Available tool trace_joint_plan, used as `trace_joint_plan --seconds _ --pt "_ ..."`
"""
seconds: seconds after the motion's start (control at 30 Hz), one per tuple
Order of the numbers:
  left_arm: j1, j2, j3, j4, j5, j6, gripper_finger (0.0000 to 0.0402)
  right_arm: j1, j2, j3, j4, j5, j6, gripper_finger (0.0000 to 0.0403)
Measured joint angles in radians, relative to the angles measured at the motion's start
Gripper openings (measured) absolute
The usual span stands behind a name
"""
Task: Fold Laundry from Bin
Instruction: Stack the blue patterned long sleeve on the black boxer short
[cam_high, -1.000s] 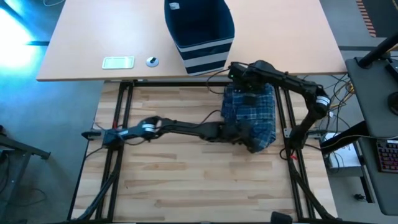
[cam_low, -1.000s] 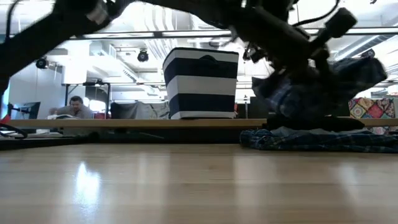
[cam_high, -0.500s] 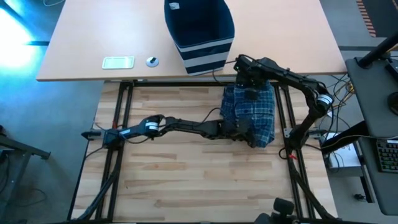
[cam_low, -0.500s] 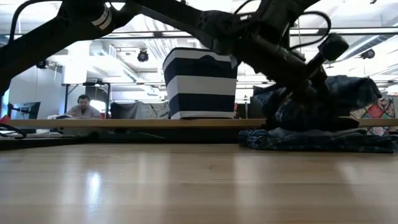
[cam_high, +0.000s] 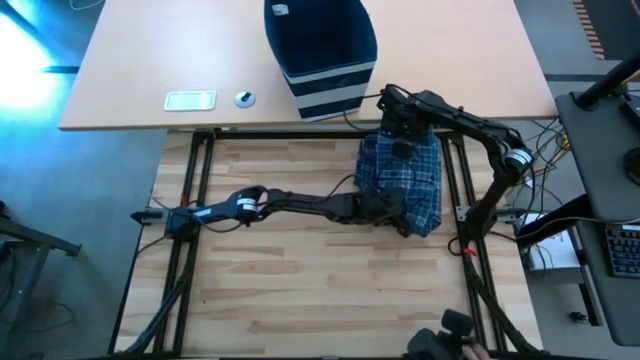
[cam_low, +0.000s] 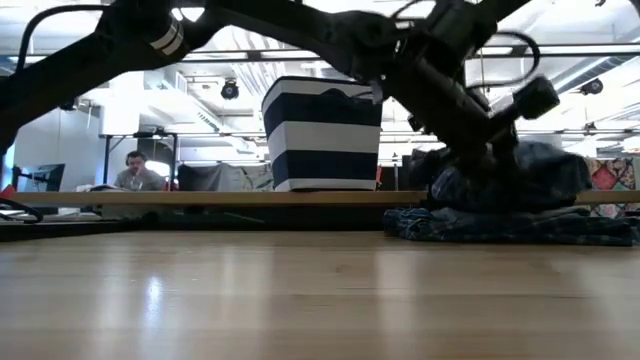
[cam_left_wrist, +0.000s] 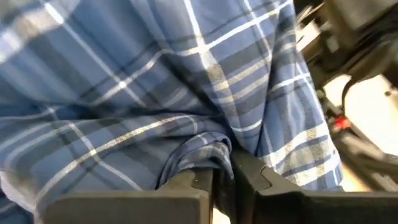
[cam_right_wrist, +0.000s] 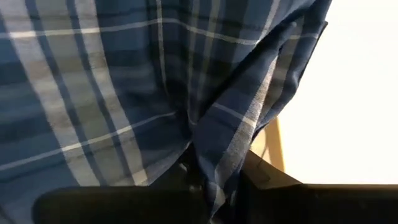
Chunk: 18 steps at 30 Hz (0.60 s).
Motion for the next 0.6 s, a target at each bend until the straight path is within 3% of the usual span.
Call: trace_joint_plan --seconds 0.2,0.33,0.6 --pt "0.008 0.017 0.005 -0.017 0.081 0.034 0.0069 -0.014 0.054 0.000 0.002 -0.024 0.059 0.0088" --pt "0.011 0.013 0.061 -0.163 0.116 0.075 0.0137 -0.014 0.066 0.001 -0.004 -0.013 0.086 0.0146" --pt "-0.006 -0.153 -0.015 -0.389 0.110 0.162 0.0258 -0.018 -0.034 0.108 -0.175 -0.047 0.130 0.0235"
